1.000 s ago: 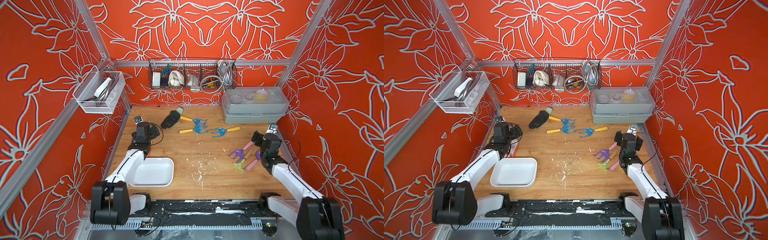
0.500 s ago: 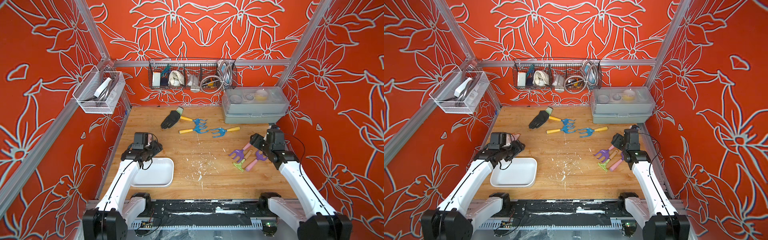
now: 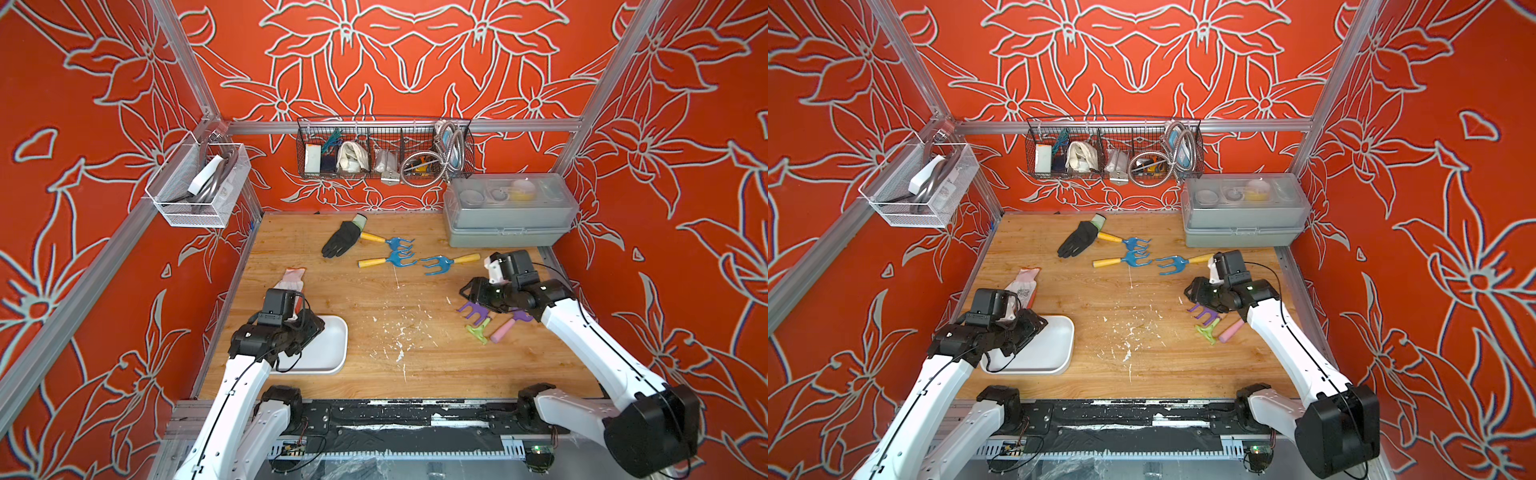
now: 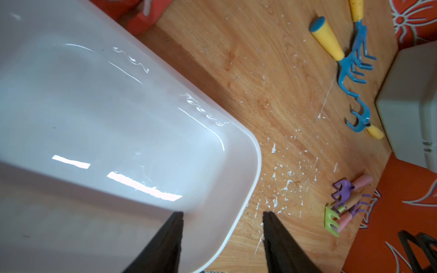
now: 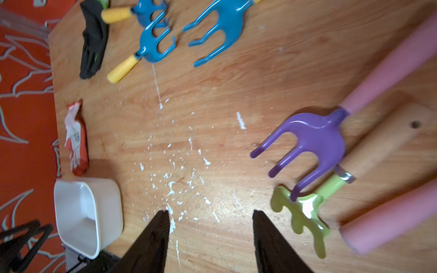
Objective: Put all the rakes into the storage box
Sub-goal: Pick up the storage box at the center of the board.
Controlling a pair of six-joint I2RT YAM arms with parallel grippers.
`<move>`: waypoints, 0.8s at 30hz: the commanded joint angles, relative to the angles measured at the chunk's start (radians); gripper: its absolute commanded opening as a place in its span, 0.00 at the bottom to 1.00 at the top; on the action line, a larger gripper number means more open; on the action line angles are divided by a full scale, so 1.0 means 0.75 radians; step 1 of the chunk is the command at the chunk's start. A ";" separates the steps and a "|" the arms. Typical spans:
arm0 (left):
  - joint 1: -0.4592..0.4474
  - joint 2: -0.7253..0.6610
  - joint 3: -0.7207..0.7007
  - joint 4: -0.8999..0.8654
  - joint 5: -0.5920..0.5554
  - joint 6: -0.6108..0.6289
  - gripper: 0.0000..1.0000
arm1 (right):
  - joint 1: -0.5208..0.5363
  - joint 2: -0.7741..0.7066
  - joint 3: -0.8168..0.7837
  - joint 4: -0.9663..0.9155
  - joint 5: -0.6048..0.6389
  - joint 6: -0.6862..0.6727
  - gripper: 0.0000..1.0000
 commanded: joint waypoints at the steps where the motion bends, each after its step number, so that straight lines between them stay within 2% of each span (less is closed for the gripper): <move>1: -0.007 0.082 0.062 0.024 -0.103 -0.051 0.58 | 0.094 0.023 0.054 -0.090 0.043 -0.030 0.59; 5: -0.007 0.241 0.131 0.080 -0.172 -0.101 0.57 | 0.159 0.036 0.115 -0.156 0.103 -0.094 0.60; 11: -0.006 0.513 0.213 0.069 -0.248 -0.197 0.57 | 0.169 0.081 0.212 -0.258 0.178 -0.230 0.61; 24: -0.005 0.784 0.317 0.111 -0.328 -0.270 0.60 | 0.169 0.260 0.321 -0.232 0.111 -0.325 0.63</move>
